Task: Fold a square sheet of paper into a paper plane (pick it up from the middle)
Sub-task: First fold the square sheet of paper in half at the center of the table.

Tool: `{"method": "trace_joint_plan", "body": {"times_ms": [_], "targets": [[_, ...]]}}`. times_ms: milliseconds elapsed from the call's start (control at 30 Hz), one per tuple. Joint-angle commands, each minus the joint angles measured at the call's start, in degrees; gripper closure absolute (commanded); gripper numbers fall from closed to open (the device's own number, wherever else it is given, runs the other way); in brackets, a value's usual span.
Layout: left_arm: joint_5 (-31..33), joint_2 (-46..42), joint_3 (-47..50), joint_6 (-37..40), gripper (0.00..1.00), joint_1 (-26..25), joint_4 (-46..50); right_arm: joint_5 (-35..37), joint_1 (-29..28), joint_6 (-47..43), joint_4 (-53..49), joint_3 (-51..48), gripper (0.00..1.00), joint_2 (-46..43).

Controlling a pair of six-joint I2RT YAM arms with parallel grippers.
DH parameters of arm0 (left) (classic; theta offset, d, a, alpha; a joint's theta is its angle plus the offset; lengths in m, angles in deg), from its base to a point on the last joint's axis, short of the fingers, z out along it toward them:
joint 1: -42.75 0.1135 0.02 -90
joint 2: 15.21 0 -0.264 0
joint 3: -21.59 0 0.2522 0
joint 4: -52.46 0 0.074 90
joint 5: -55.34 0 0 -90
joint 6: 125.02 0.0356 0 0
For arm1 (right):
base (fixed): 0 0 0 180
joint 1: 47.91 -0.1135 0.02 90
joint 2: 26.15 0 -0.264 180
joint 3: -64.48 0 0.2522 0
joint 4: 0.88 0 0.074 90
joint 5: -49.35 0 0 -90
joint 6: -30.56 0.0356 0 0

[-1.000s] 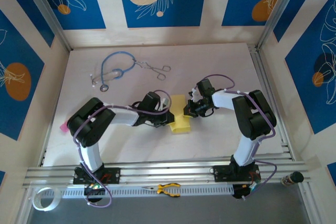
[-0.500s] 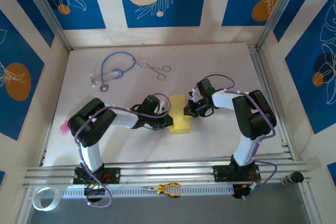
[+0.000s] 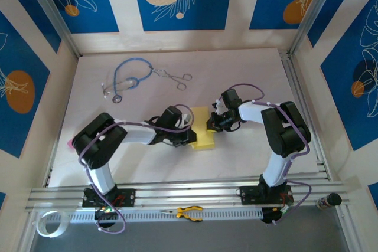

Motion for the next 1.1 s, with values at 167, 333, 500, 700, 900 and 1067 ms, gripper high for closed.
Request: {"method": "trace_joint_plan", "body": {"times_ms": [167, 333, 500, 700, 900, 1067], "targets": [[-0.57, 2.31, 2.48, -1.10, 1.00, -0.97, -2.84, 5.91, 0.27, -0.42, -4.32, -0.57, 1.00, 1.81], [0.13, 0.59, 3.15, 2.29, 1.00, -1.84, 2.70, 6.13, 0.36, -0.26, -4.32, -0.57, 1.00, 1.89], [1.30, -0.50, 2.19, 6.92, 1.00, -3.90, 9.90, 6.21, 0.35, -0.27, -4.36, -0.48, 1.00, 1.90], [1.70, -0.94, 3.06, 7.98, 1.00, -5.50, 11.73, 6.27, 0.31, -0.22, -4.62, -0.56, 1.00, 1.89], [1.89, -3.48, 2.65, 8.89, 1.00, -6.53, 13.08, 5.89, 0.27, -0.46, -4.40, -0.61, 1.00, 1.89], [3.36, -8.46, -1.59, 11.02, 1.00, -5.08, 16.25, 5.58, 0.26, -0.71, -4.41, -0.54, 1.00, 1.89]]}}
